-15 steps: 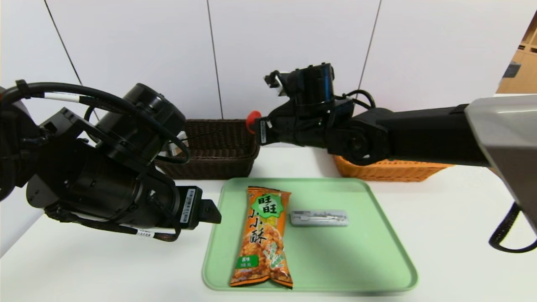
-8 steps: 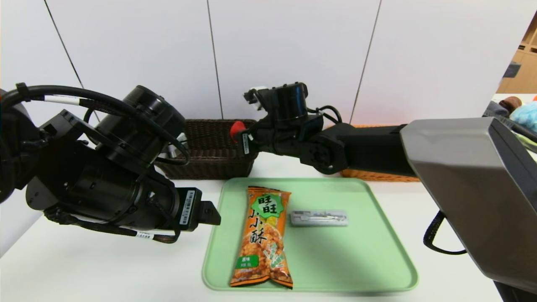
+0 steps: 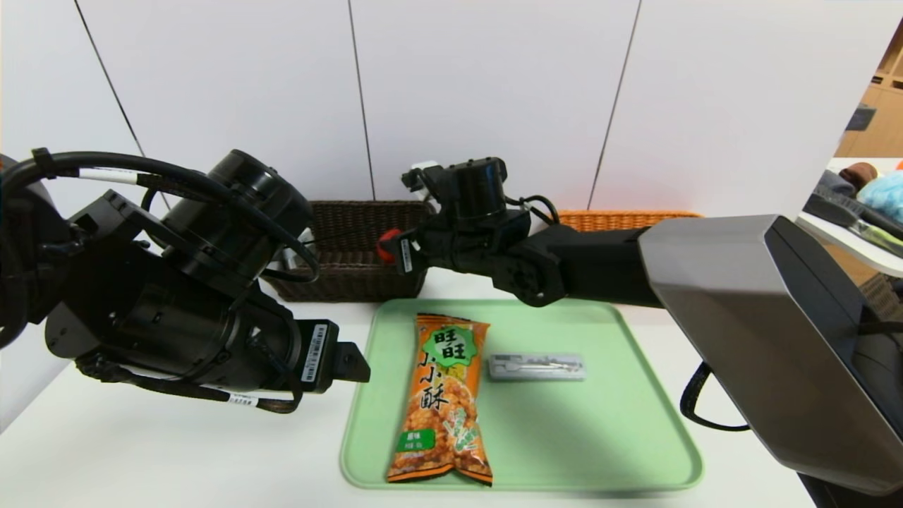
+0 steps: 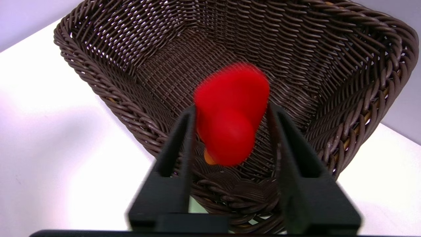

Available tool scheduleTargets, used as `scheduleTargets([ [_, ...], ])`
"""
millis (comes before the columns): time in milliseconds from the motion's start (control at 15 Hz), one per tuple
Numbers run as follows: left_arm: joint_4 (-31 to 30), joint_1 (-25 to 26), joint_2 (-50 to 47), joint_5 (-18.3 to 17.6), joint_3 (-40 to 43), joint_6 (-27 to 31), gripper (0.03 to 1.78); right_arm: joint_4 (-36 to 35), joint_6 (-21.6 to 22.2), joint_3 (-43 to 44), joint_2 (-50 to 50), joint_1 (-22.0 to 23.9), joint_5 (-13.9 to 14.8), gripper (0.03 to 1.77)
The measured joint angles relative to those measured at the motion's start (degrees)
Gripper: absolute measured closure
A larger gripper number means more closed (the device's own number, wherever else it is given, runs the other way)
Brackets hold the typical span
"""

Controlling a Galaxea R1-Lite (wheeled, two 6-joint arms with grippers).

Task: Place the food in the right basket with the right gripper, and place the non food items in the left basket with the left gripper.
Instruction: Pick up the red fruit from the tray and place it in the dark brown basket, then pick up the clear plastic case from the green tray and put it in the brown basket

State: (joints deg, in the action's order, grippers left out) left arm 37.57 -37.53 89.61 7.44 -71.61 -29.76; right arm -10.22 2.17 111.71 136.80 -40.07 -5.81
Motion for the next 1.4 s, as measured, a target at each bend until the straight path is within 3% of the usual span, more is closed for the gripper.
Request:
scheduleTargets([
  [333, -0.1, 0.0, 0.0, 0.0, 0.0, 0.0, 0.12, 0.0, 0.0, 0.2, 0.2, 0.0, 0.0, 0.57],
  [733, -0.1, 0.0, -0.6, 0.2, -0.3, 0.4, 0.12, 1.5, 0.2, 0.2, -2.1, 1.1, 0.1, 0.32],
  [1067, -0.7, 0.0, -1.9, 0.2, -1.0, 1.2, 0.12, 13.5, 1.1, -0.5, -9.9, 4.9, 1.0, 0.21],
  [1400, -4.7, 0.0, -2.1, -0.1, -1.2, 2.5, 0.12, 24.6, 1.1, -7.7, -21.6, 7.7, 5.2, 0.15],
])
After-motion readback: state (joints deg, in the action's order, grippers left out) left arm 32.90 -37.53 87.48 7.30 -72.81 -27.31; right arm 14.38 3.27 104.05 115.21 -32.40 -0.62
